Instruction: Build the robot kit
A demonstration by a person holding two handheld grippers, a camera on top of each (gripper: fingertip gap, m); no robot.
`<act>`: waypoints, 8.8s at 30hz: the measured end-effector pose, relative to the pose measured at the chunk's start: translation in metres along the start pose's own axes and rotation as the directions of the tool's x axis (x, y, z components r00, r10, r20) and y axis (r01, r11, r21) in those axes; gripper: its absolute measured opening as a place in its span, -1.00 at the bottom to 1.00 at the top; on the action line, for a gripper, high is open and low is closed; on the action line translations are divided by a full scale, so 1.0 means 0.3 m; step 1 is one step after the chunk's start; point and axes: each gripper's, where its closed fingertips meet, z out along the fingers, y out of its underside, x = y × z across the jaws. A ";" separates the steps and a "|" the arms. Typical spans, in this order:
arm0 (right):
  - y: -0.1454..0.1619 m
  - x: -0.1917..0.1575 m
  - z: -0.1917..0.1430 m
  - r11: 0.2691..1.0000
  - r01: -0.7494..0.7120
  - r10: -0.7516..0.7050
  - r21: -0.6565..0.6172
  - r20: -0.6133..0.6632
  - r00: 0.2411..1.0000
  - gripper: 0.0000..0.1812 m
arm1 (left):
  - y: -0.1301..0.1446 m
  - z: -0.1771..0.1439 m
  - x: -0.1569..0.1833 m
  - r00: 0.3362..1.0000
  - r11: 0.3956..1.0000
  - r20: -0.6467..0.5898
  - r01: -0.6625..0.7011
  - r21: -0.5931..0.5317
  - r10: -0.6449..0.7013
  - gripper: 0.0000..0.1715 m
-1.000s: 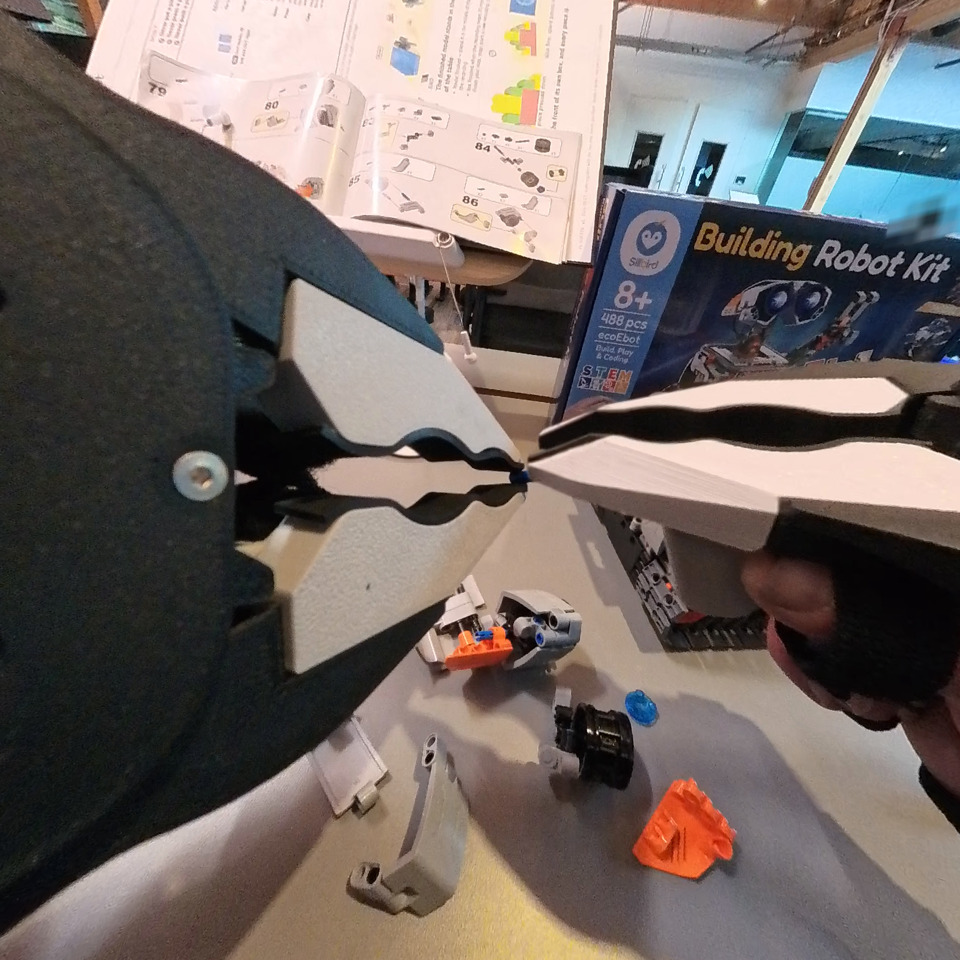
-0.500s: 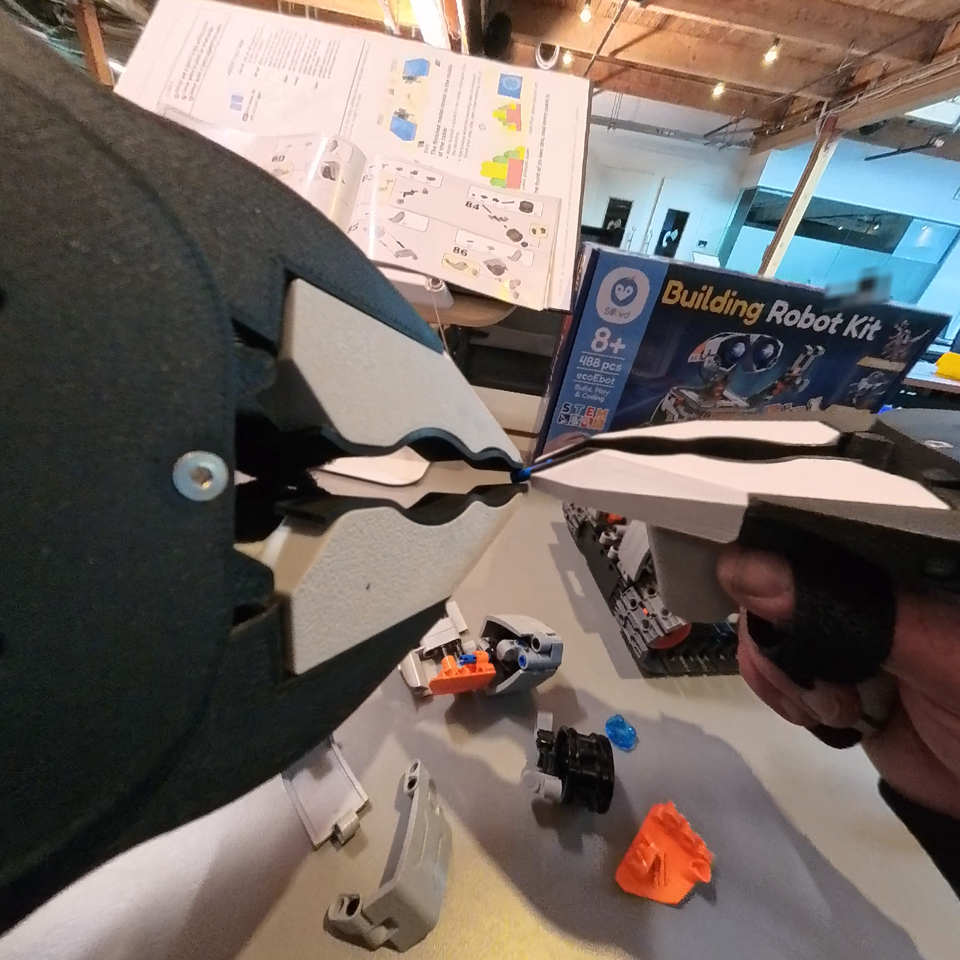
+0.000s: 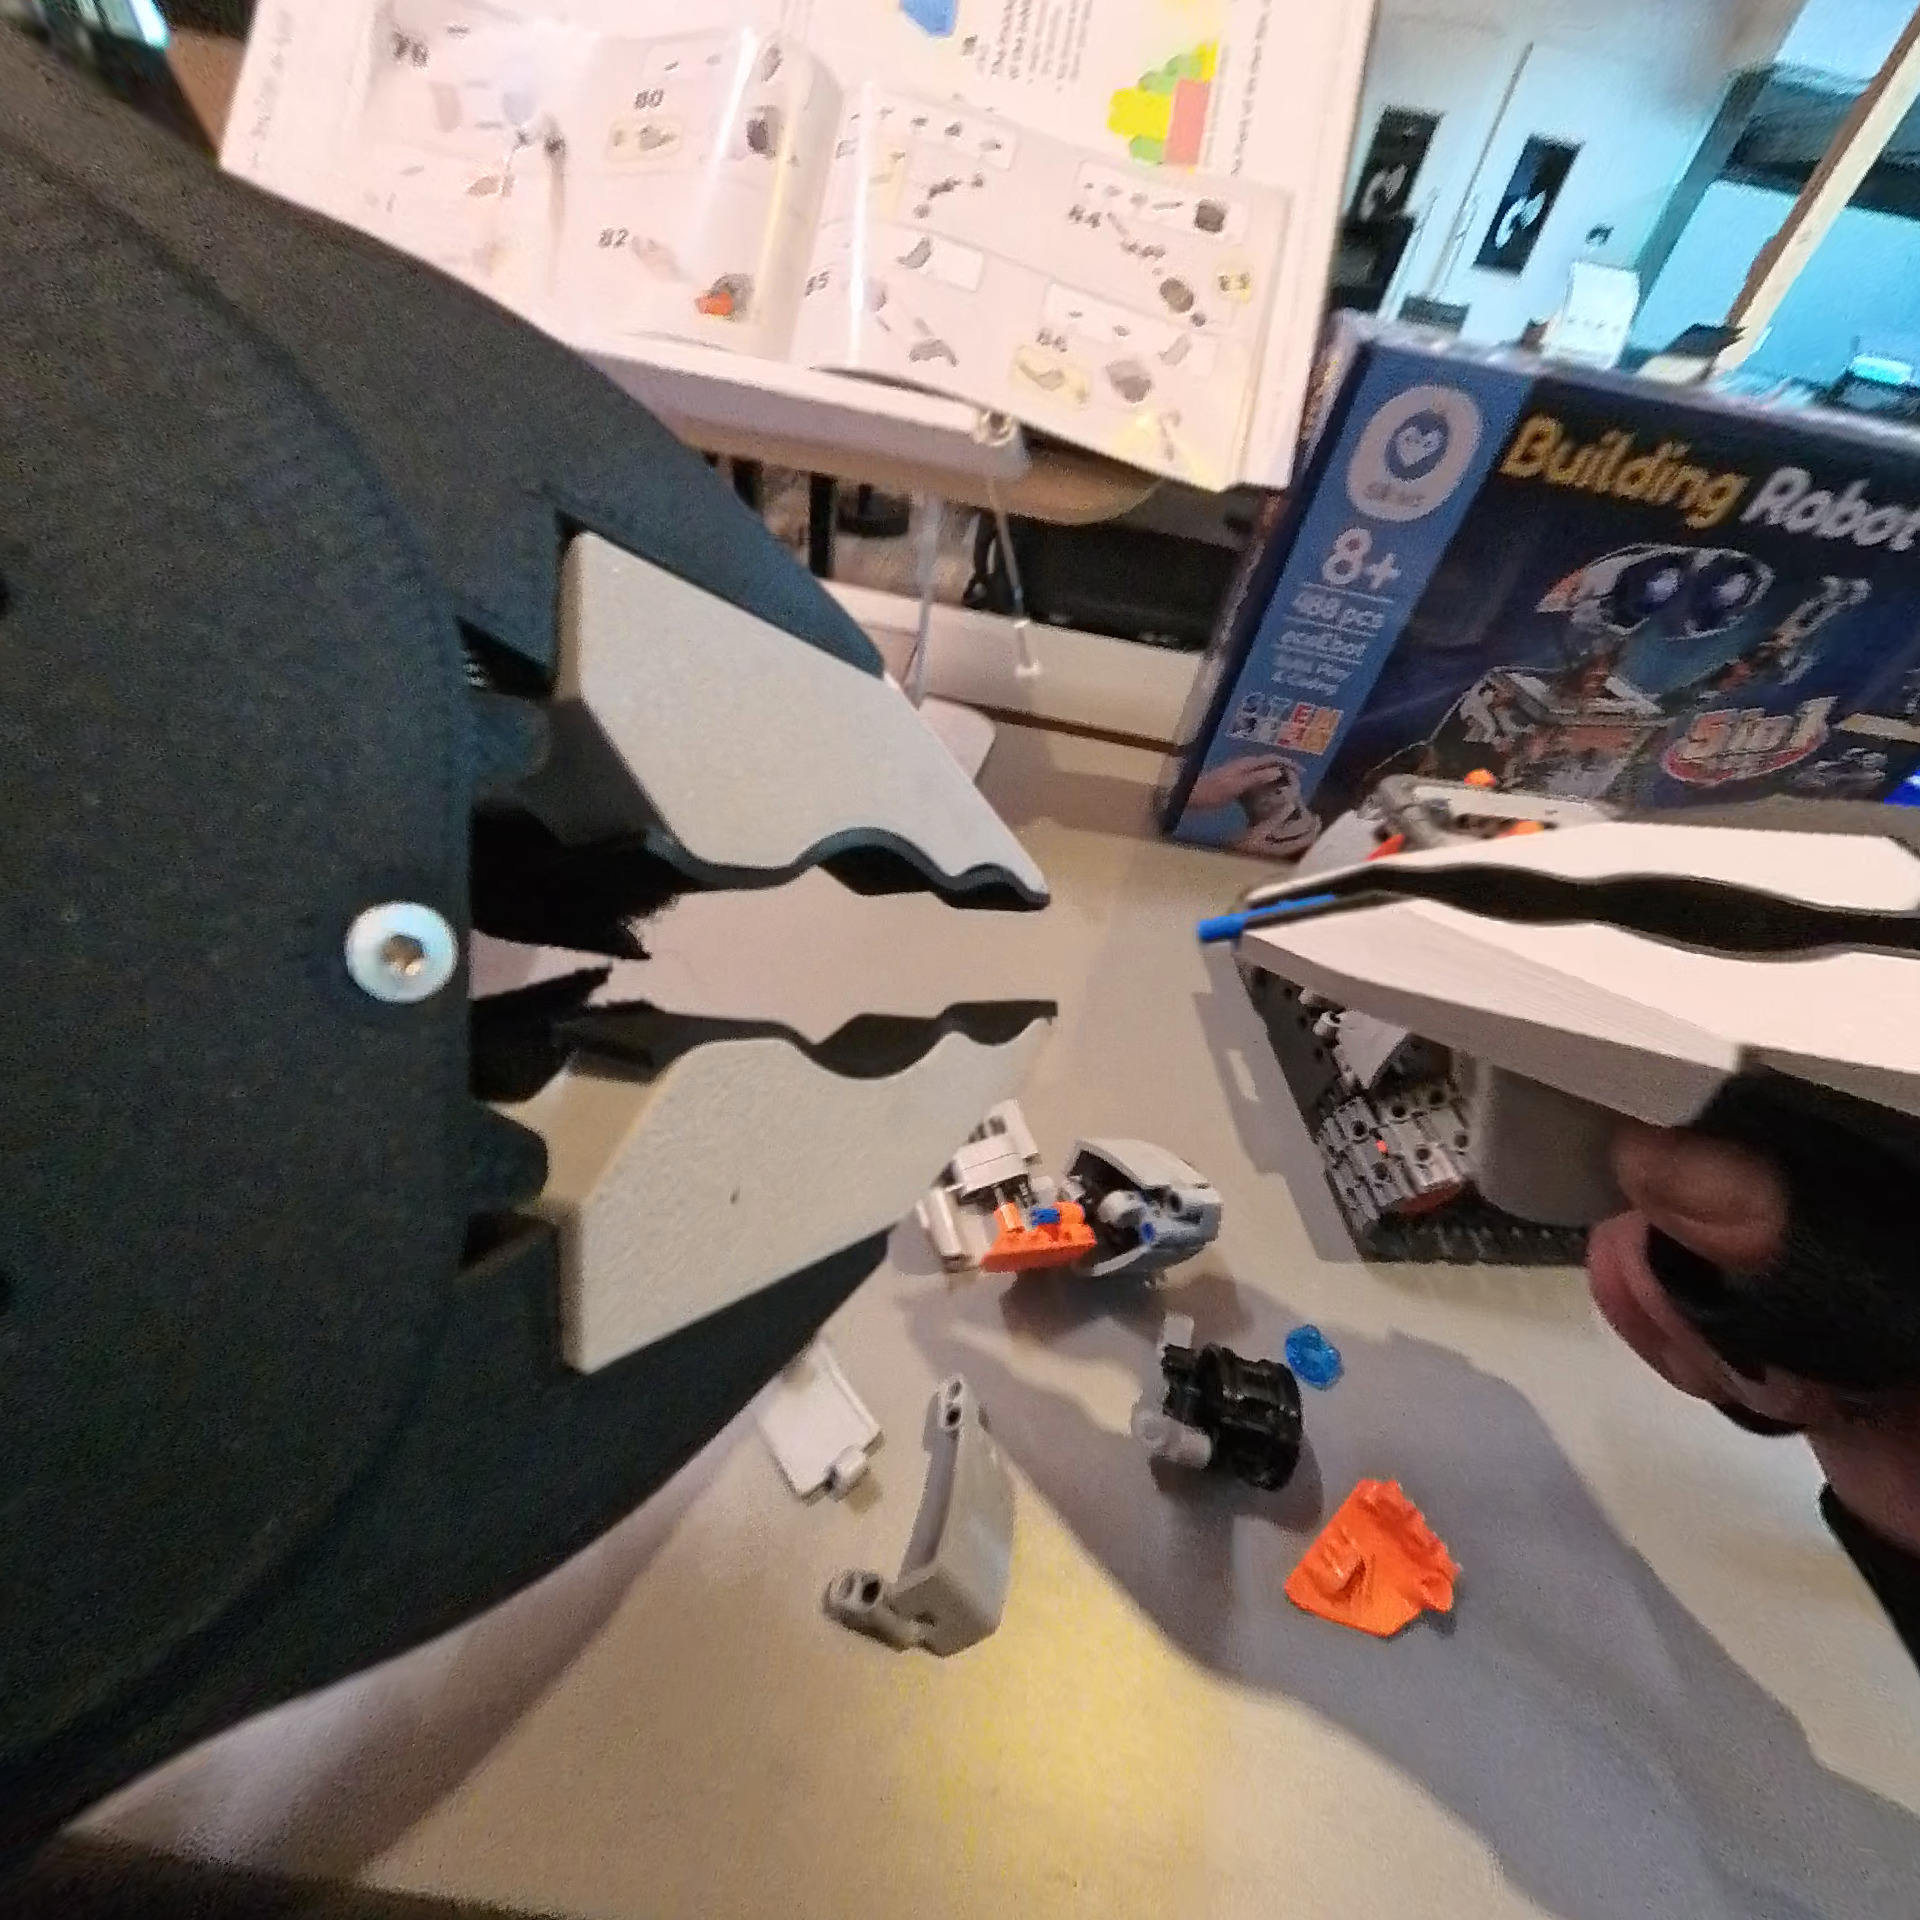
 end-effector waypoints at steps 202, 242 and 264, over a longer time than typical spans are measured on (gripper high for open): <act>0.030 -0.192 0.048 0.989 0.138 -0.125 -0.054 0.193 0.973 -0.97 | -0.010 -0.193 0.193 0.753 0.714 -0.447 0.634 0.298 -0.482 -0.52; 0.036 -0.130 0.049 1.000 0.011 -0.010 -0.010 0.171 0.985 -0.97 | 0.125 -0.087 0.387 0.740 0.903 -0.610 0.419 0.090 -0.283 -0.51; 0.049 -0.134 0.054 0.999 0.024 -0.019 -0.028 0.173 0.985 -0.97 | 0.341 -0.112 0.371 0.688 0.759 -0.333 0.525 -0.385 -0.645 -0.49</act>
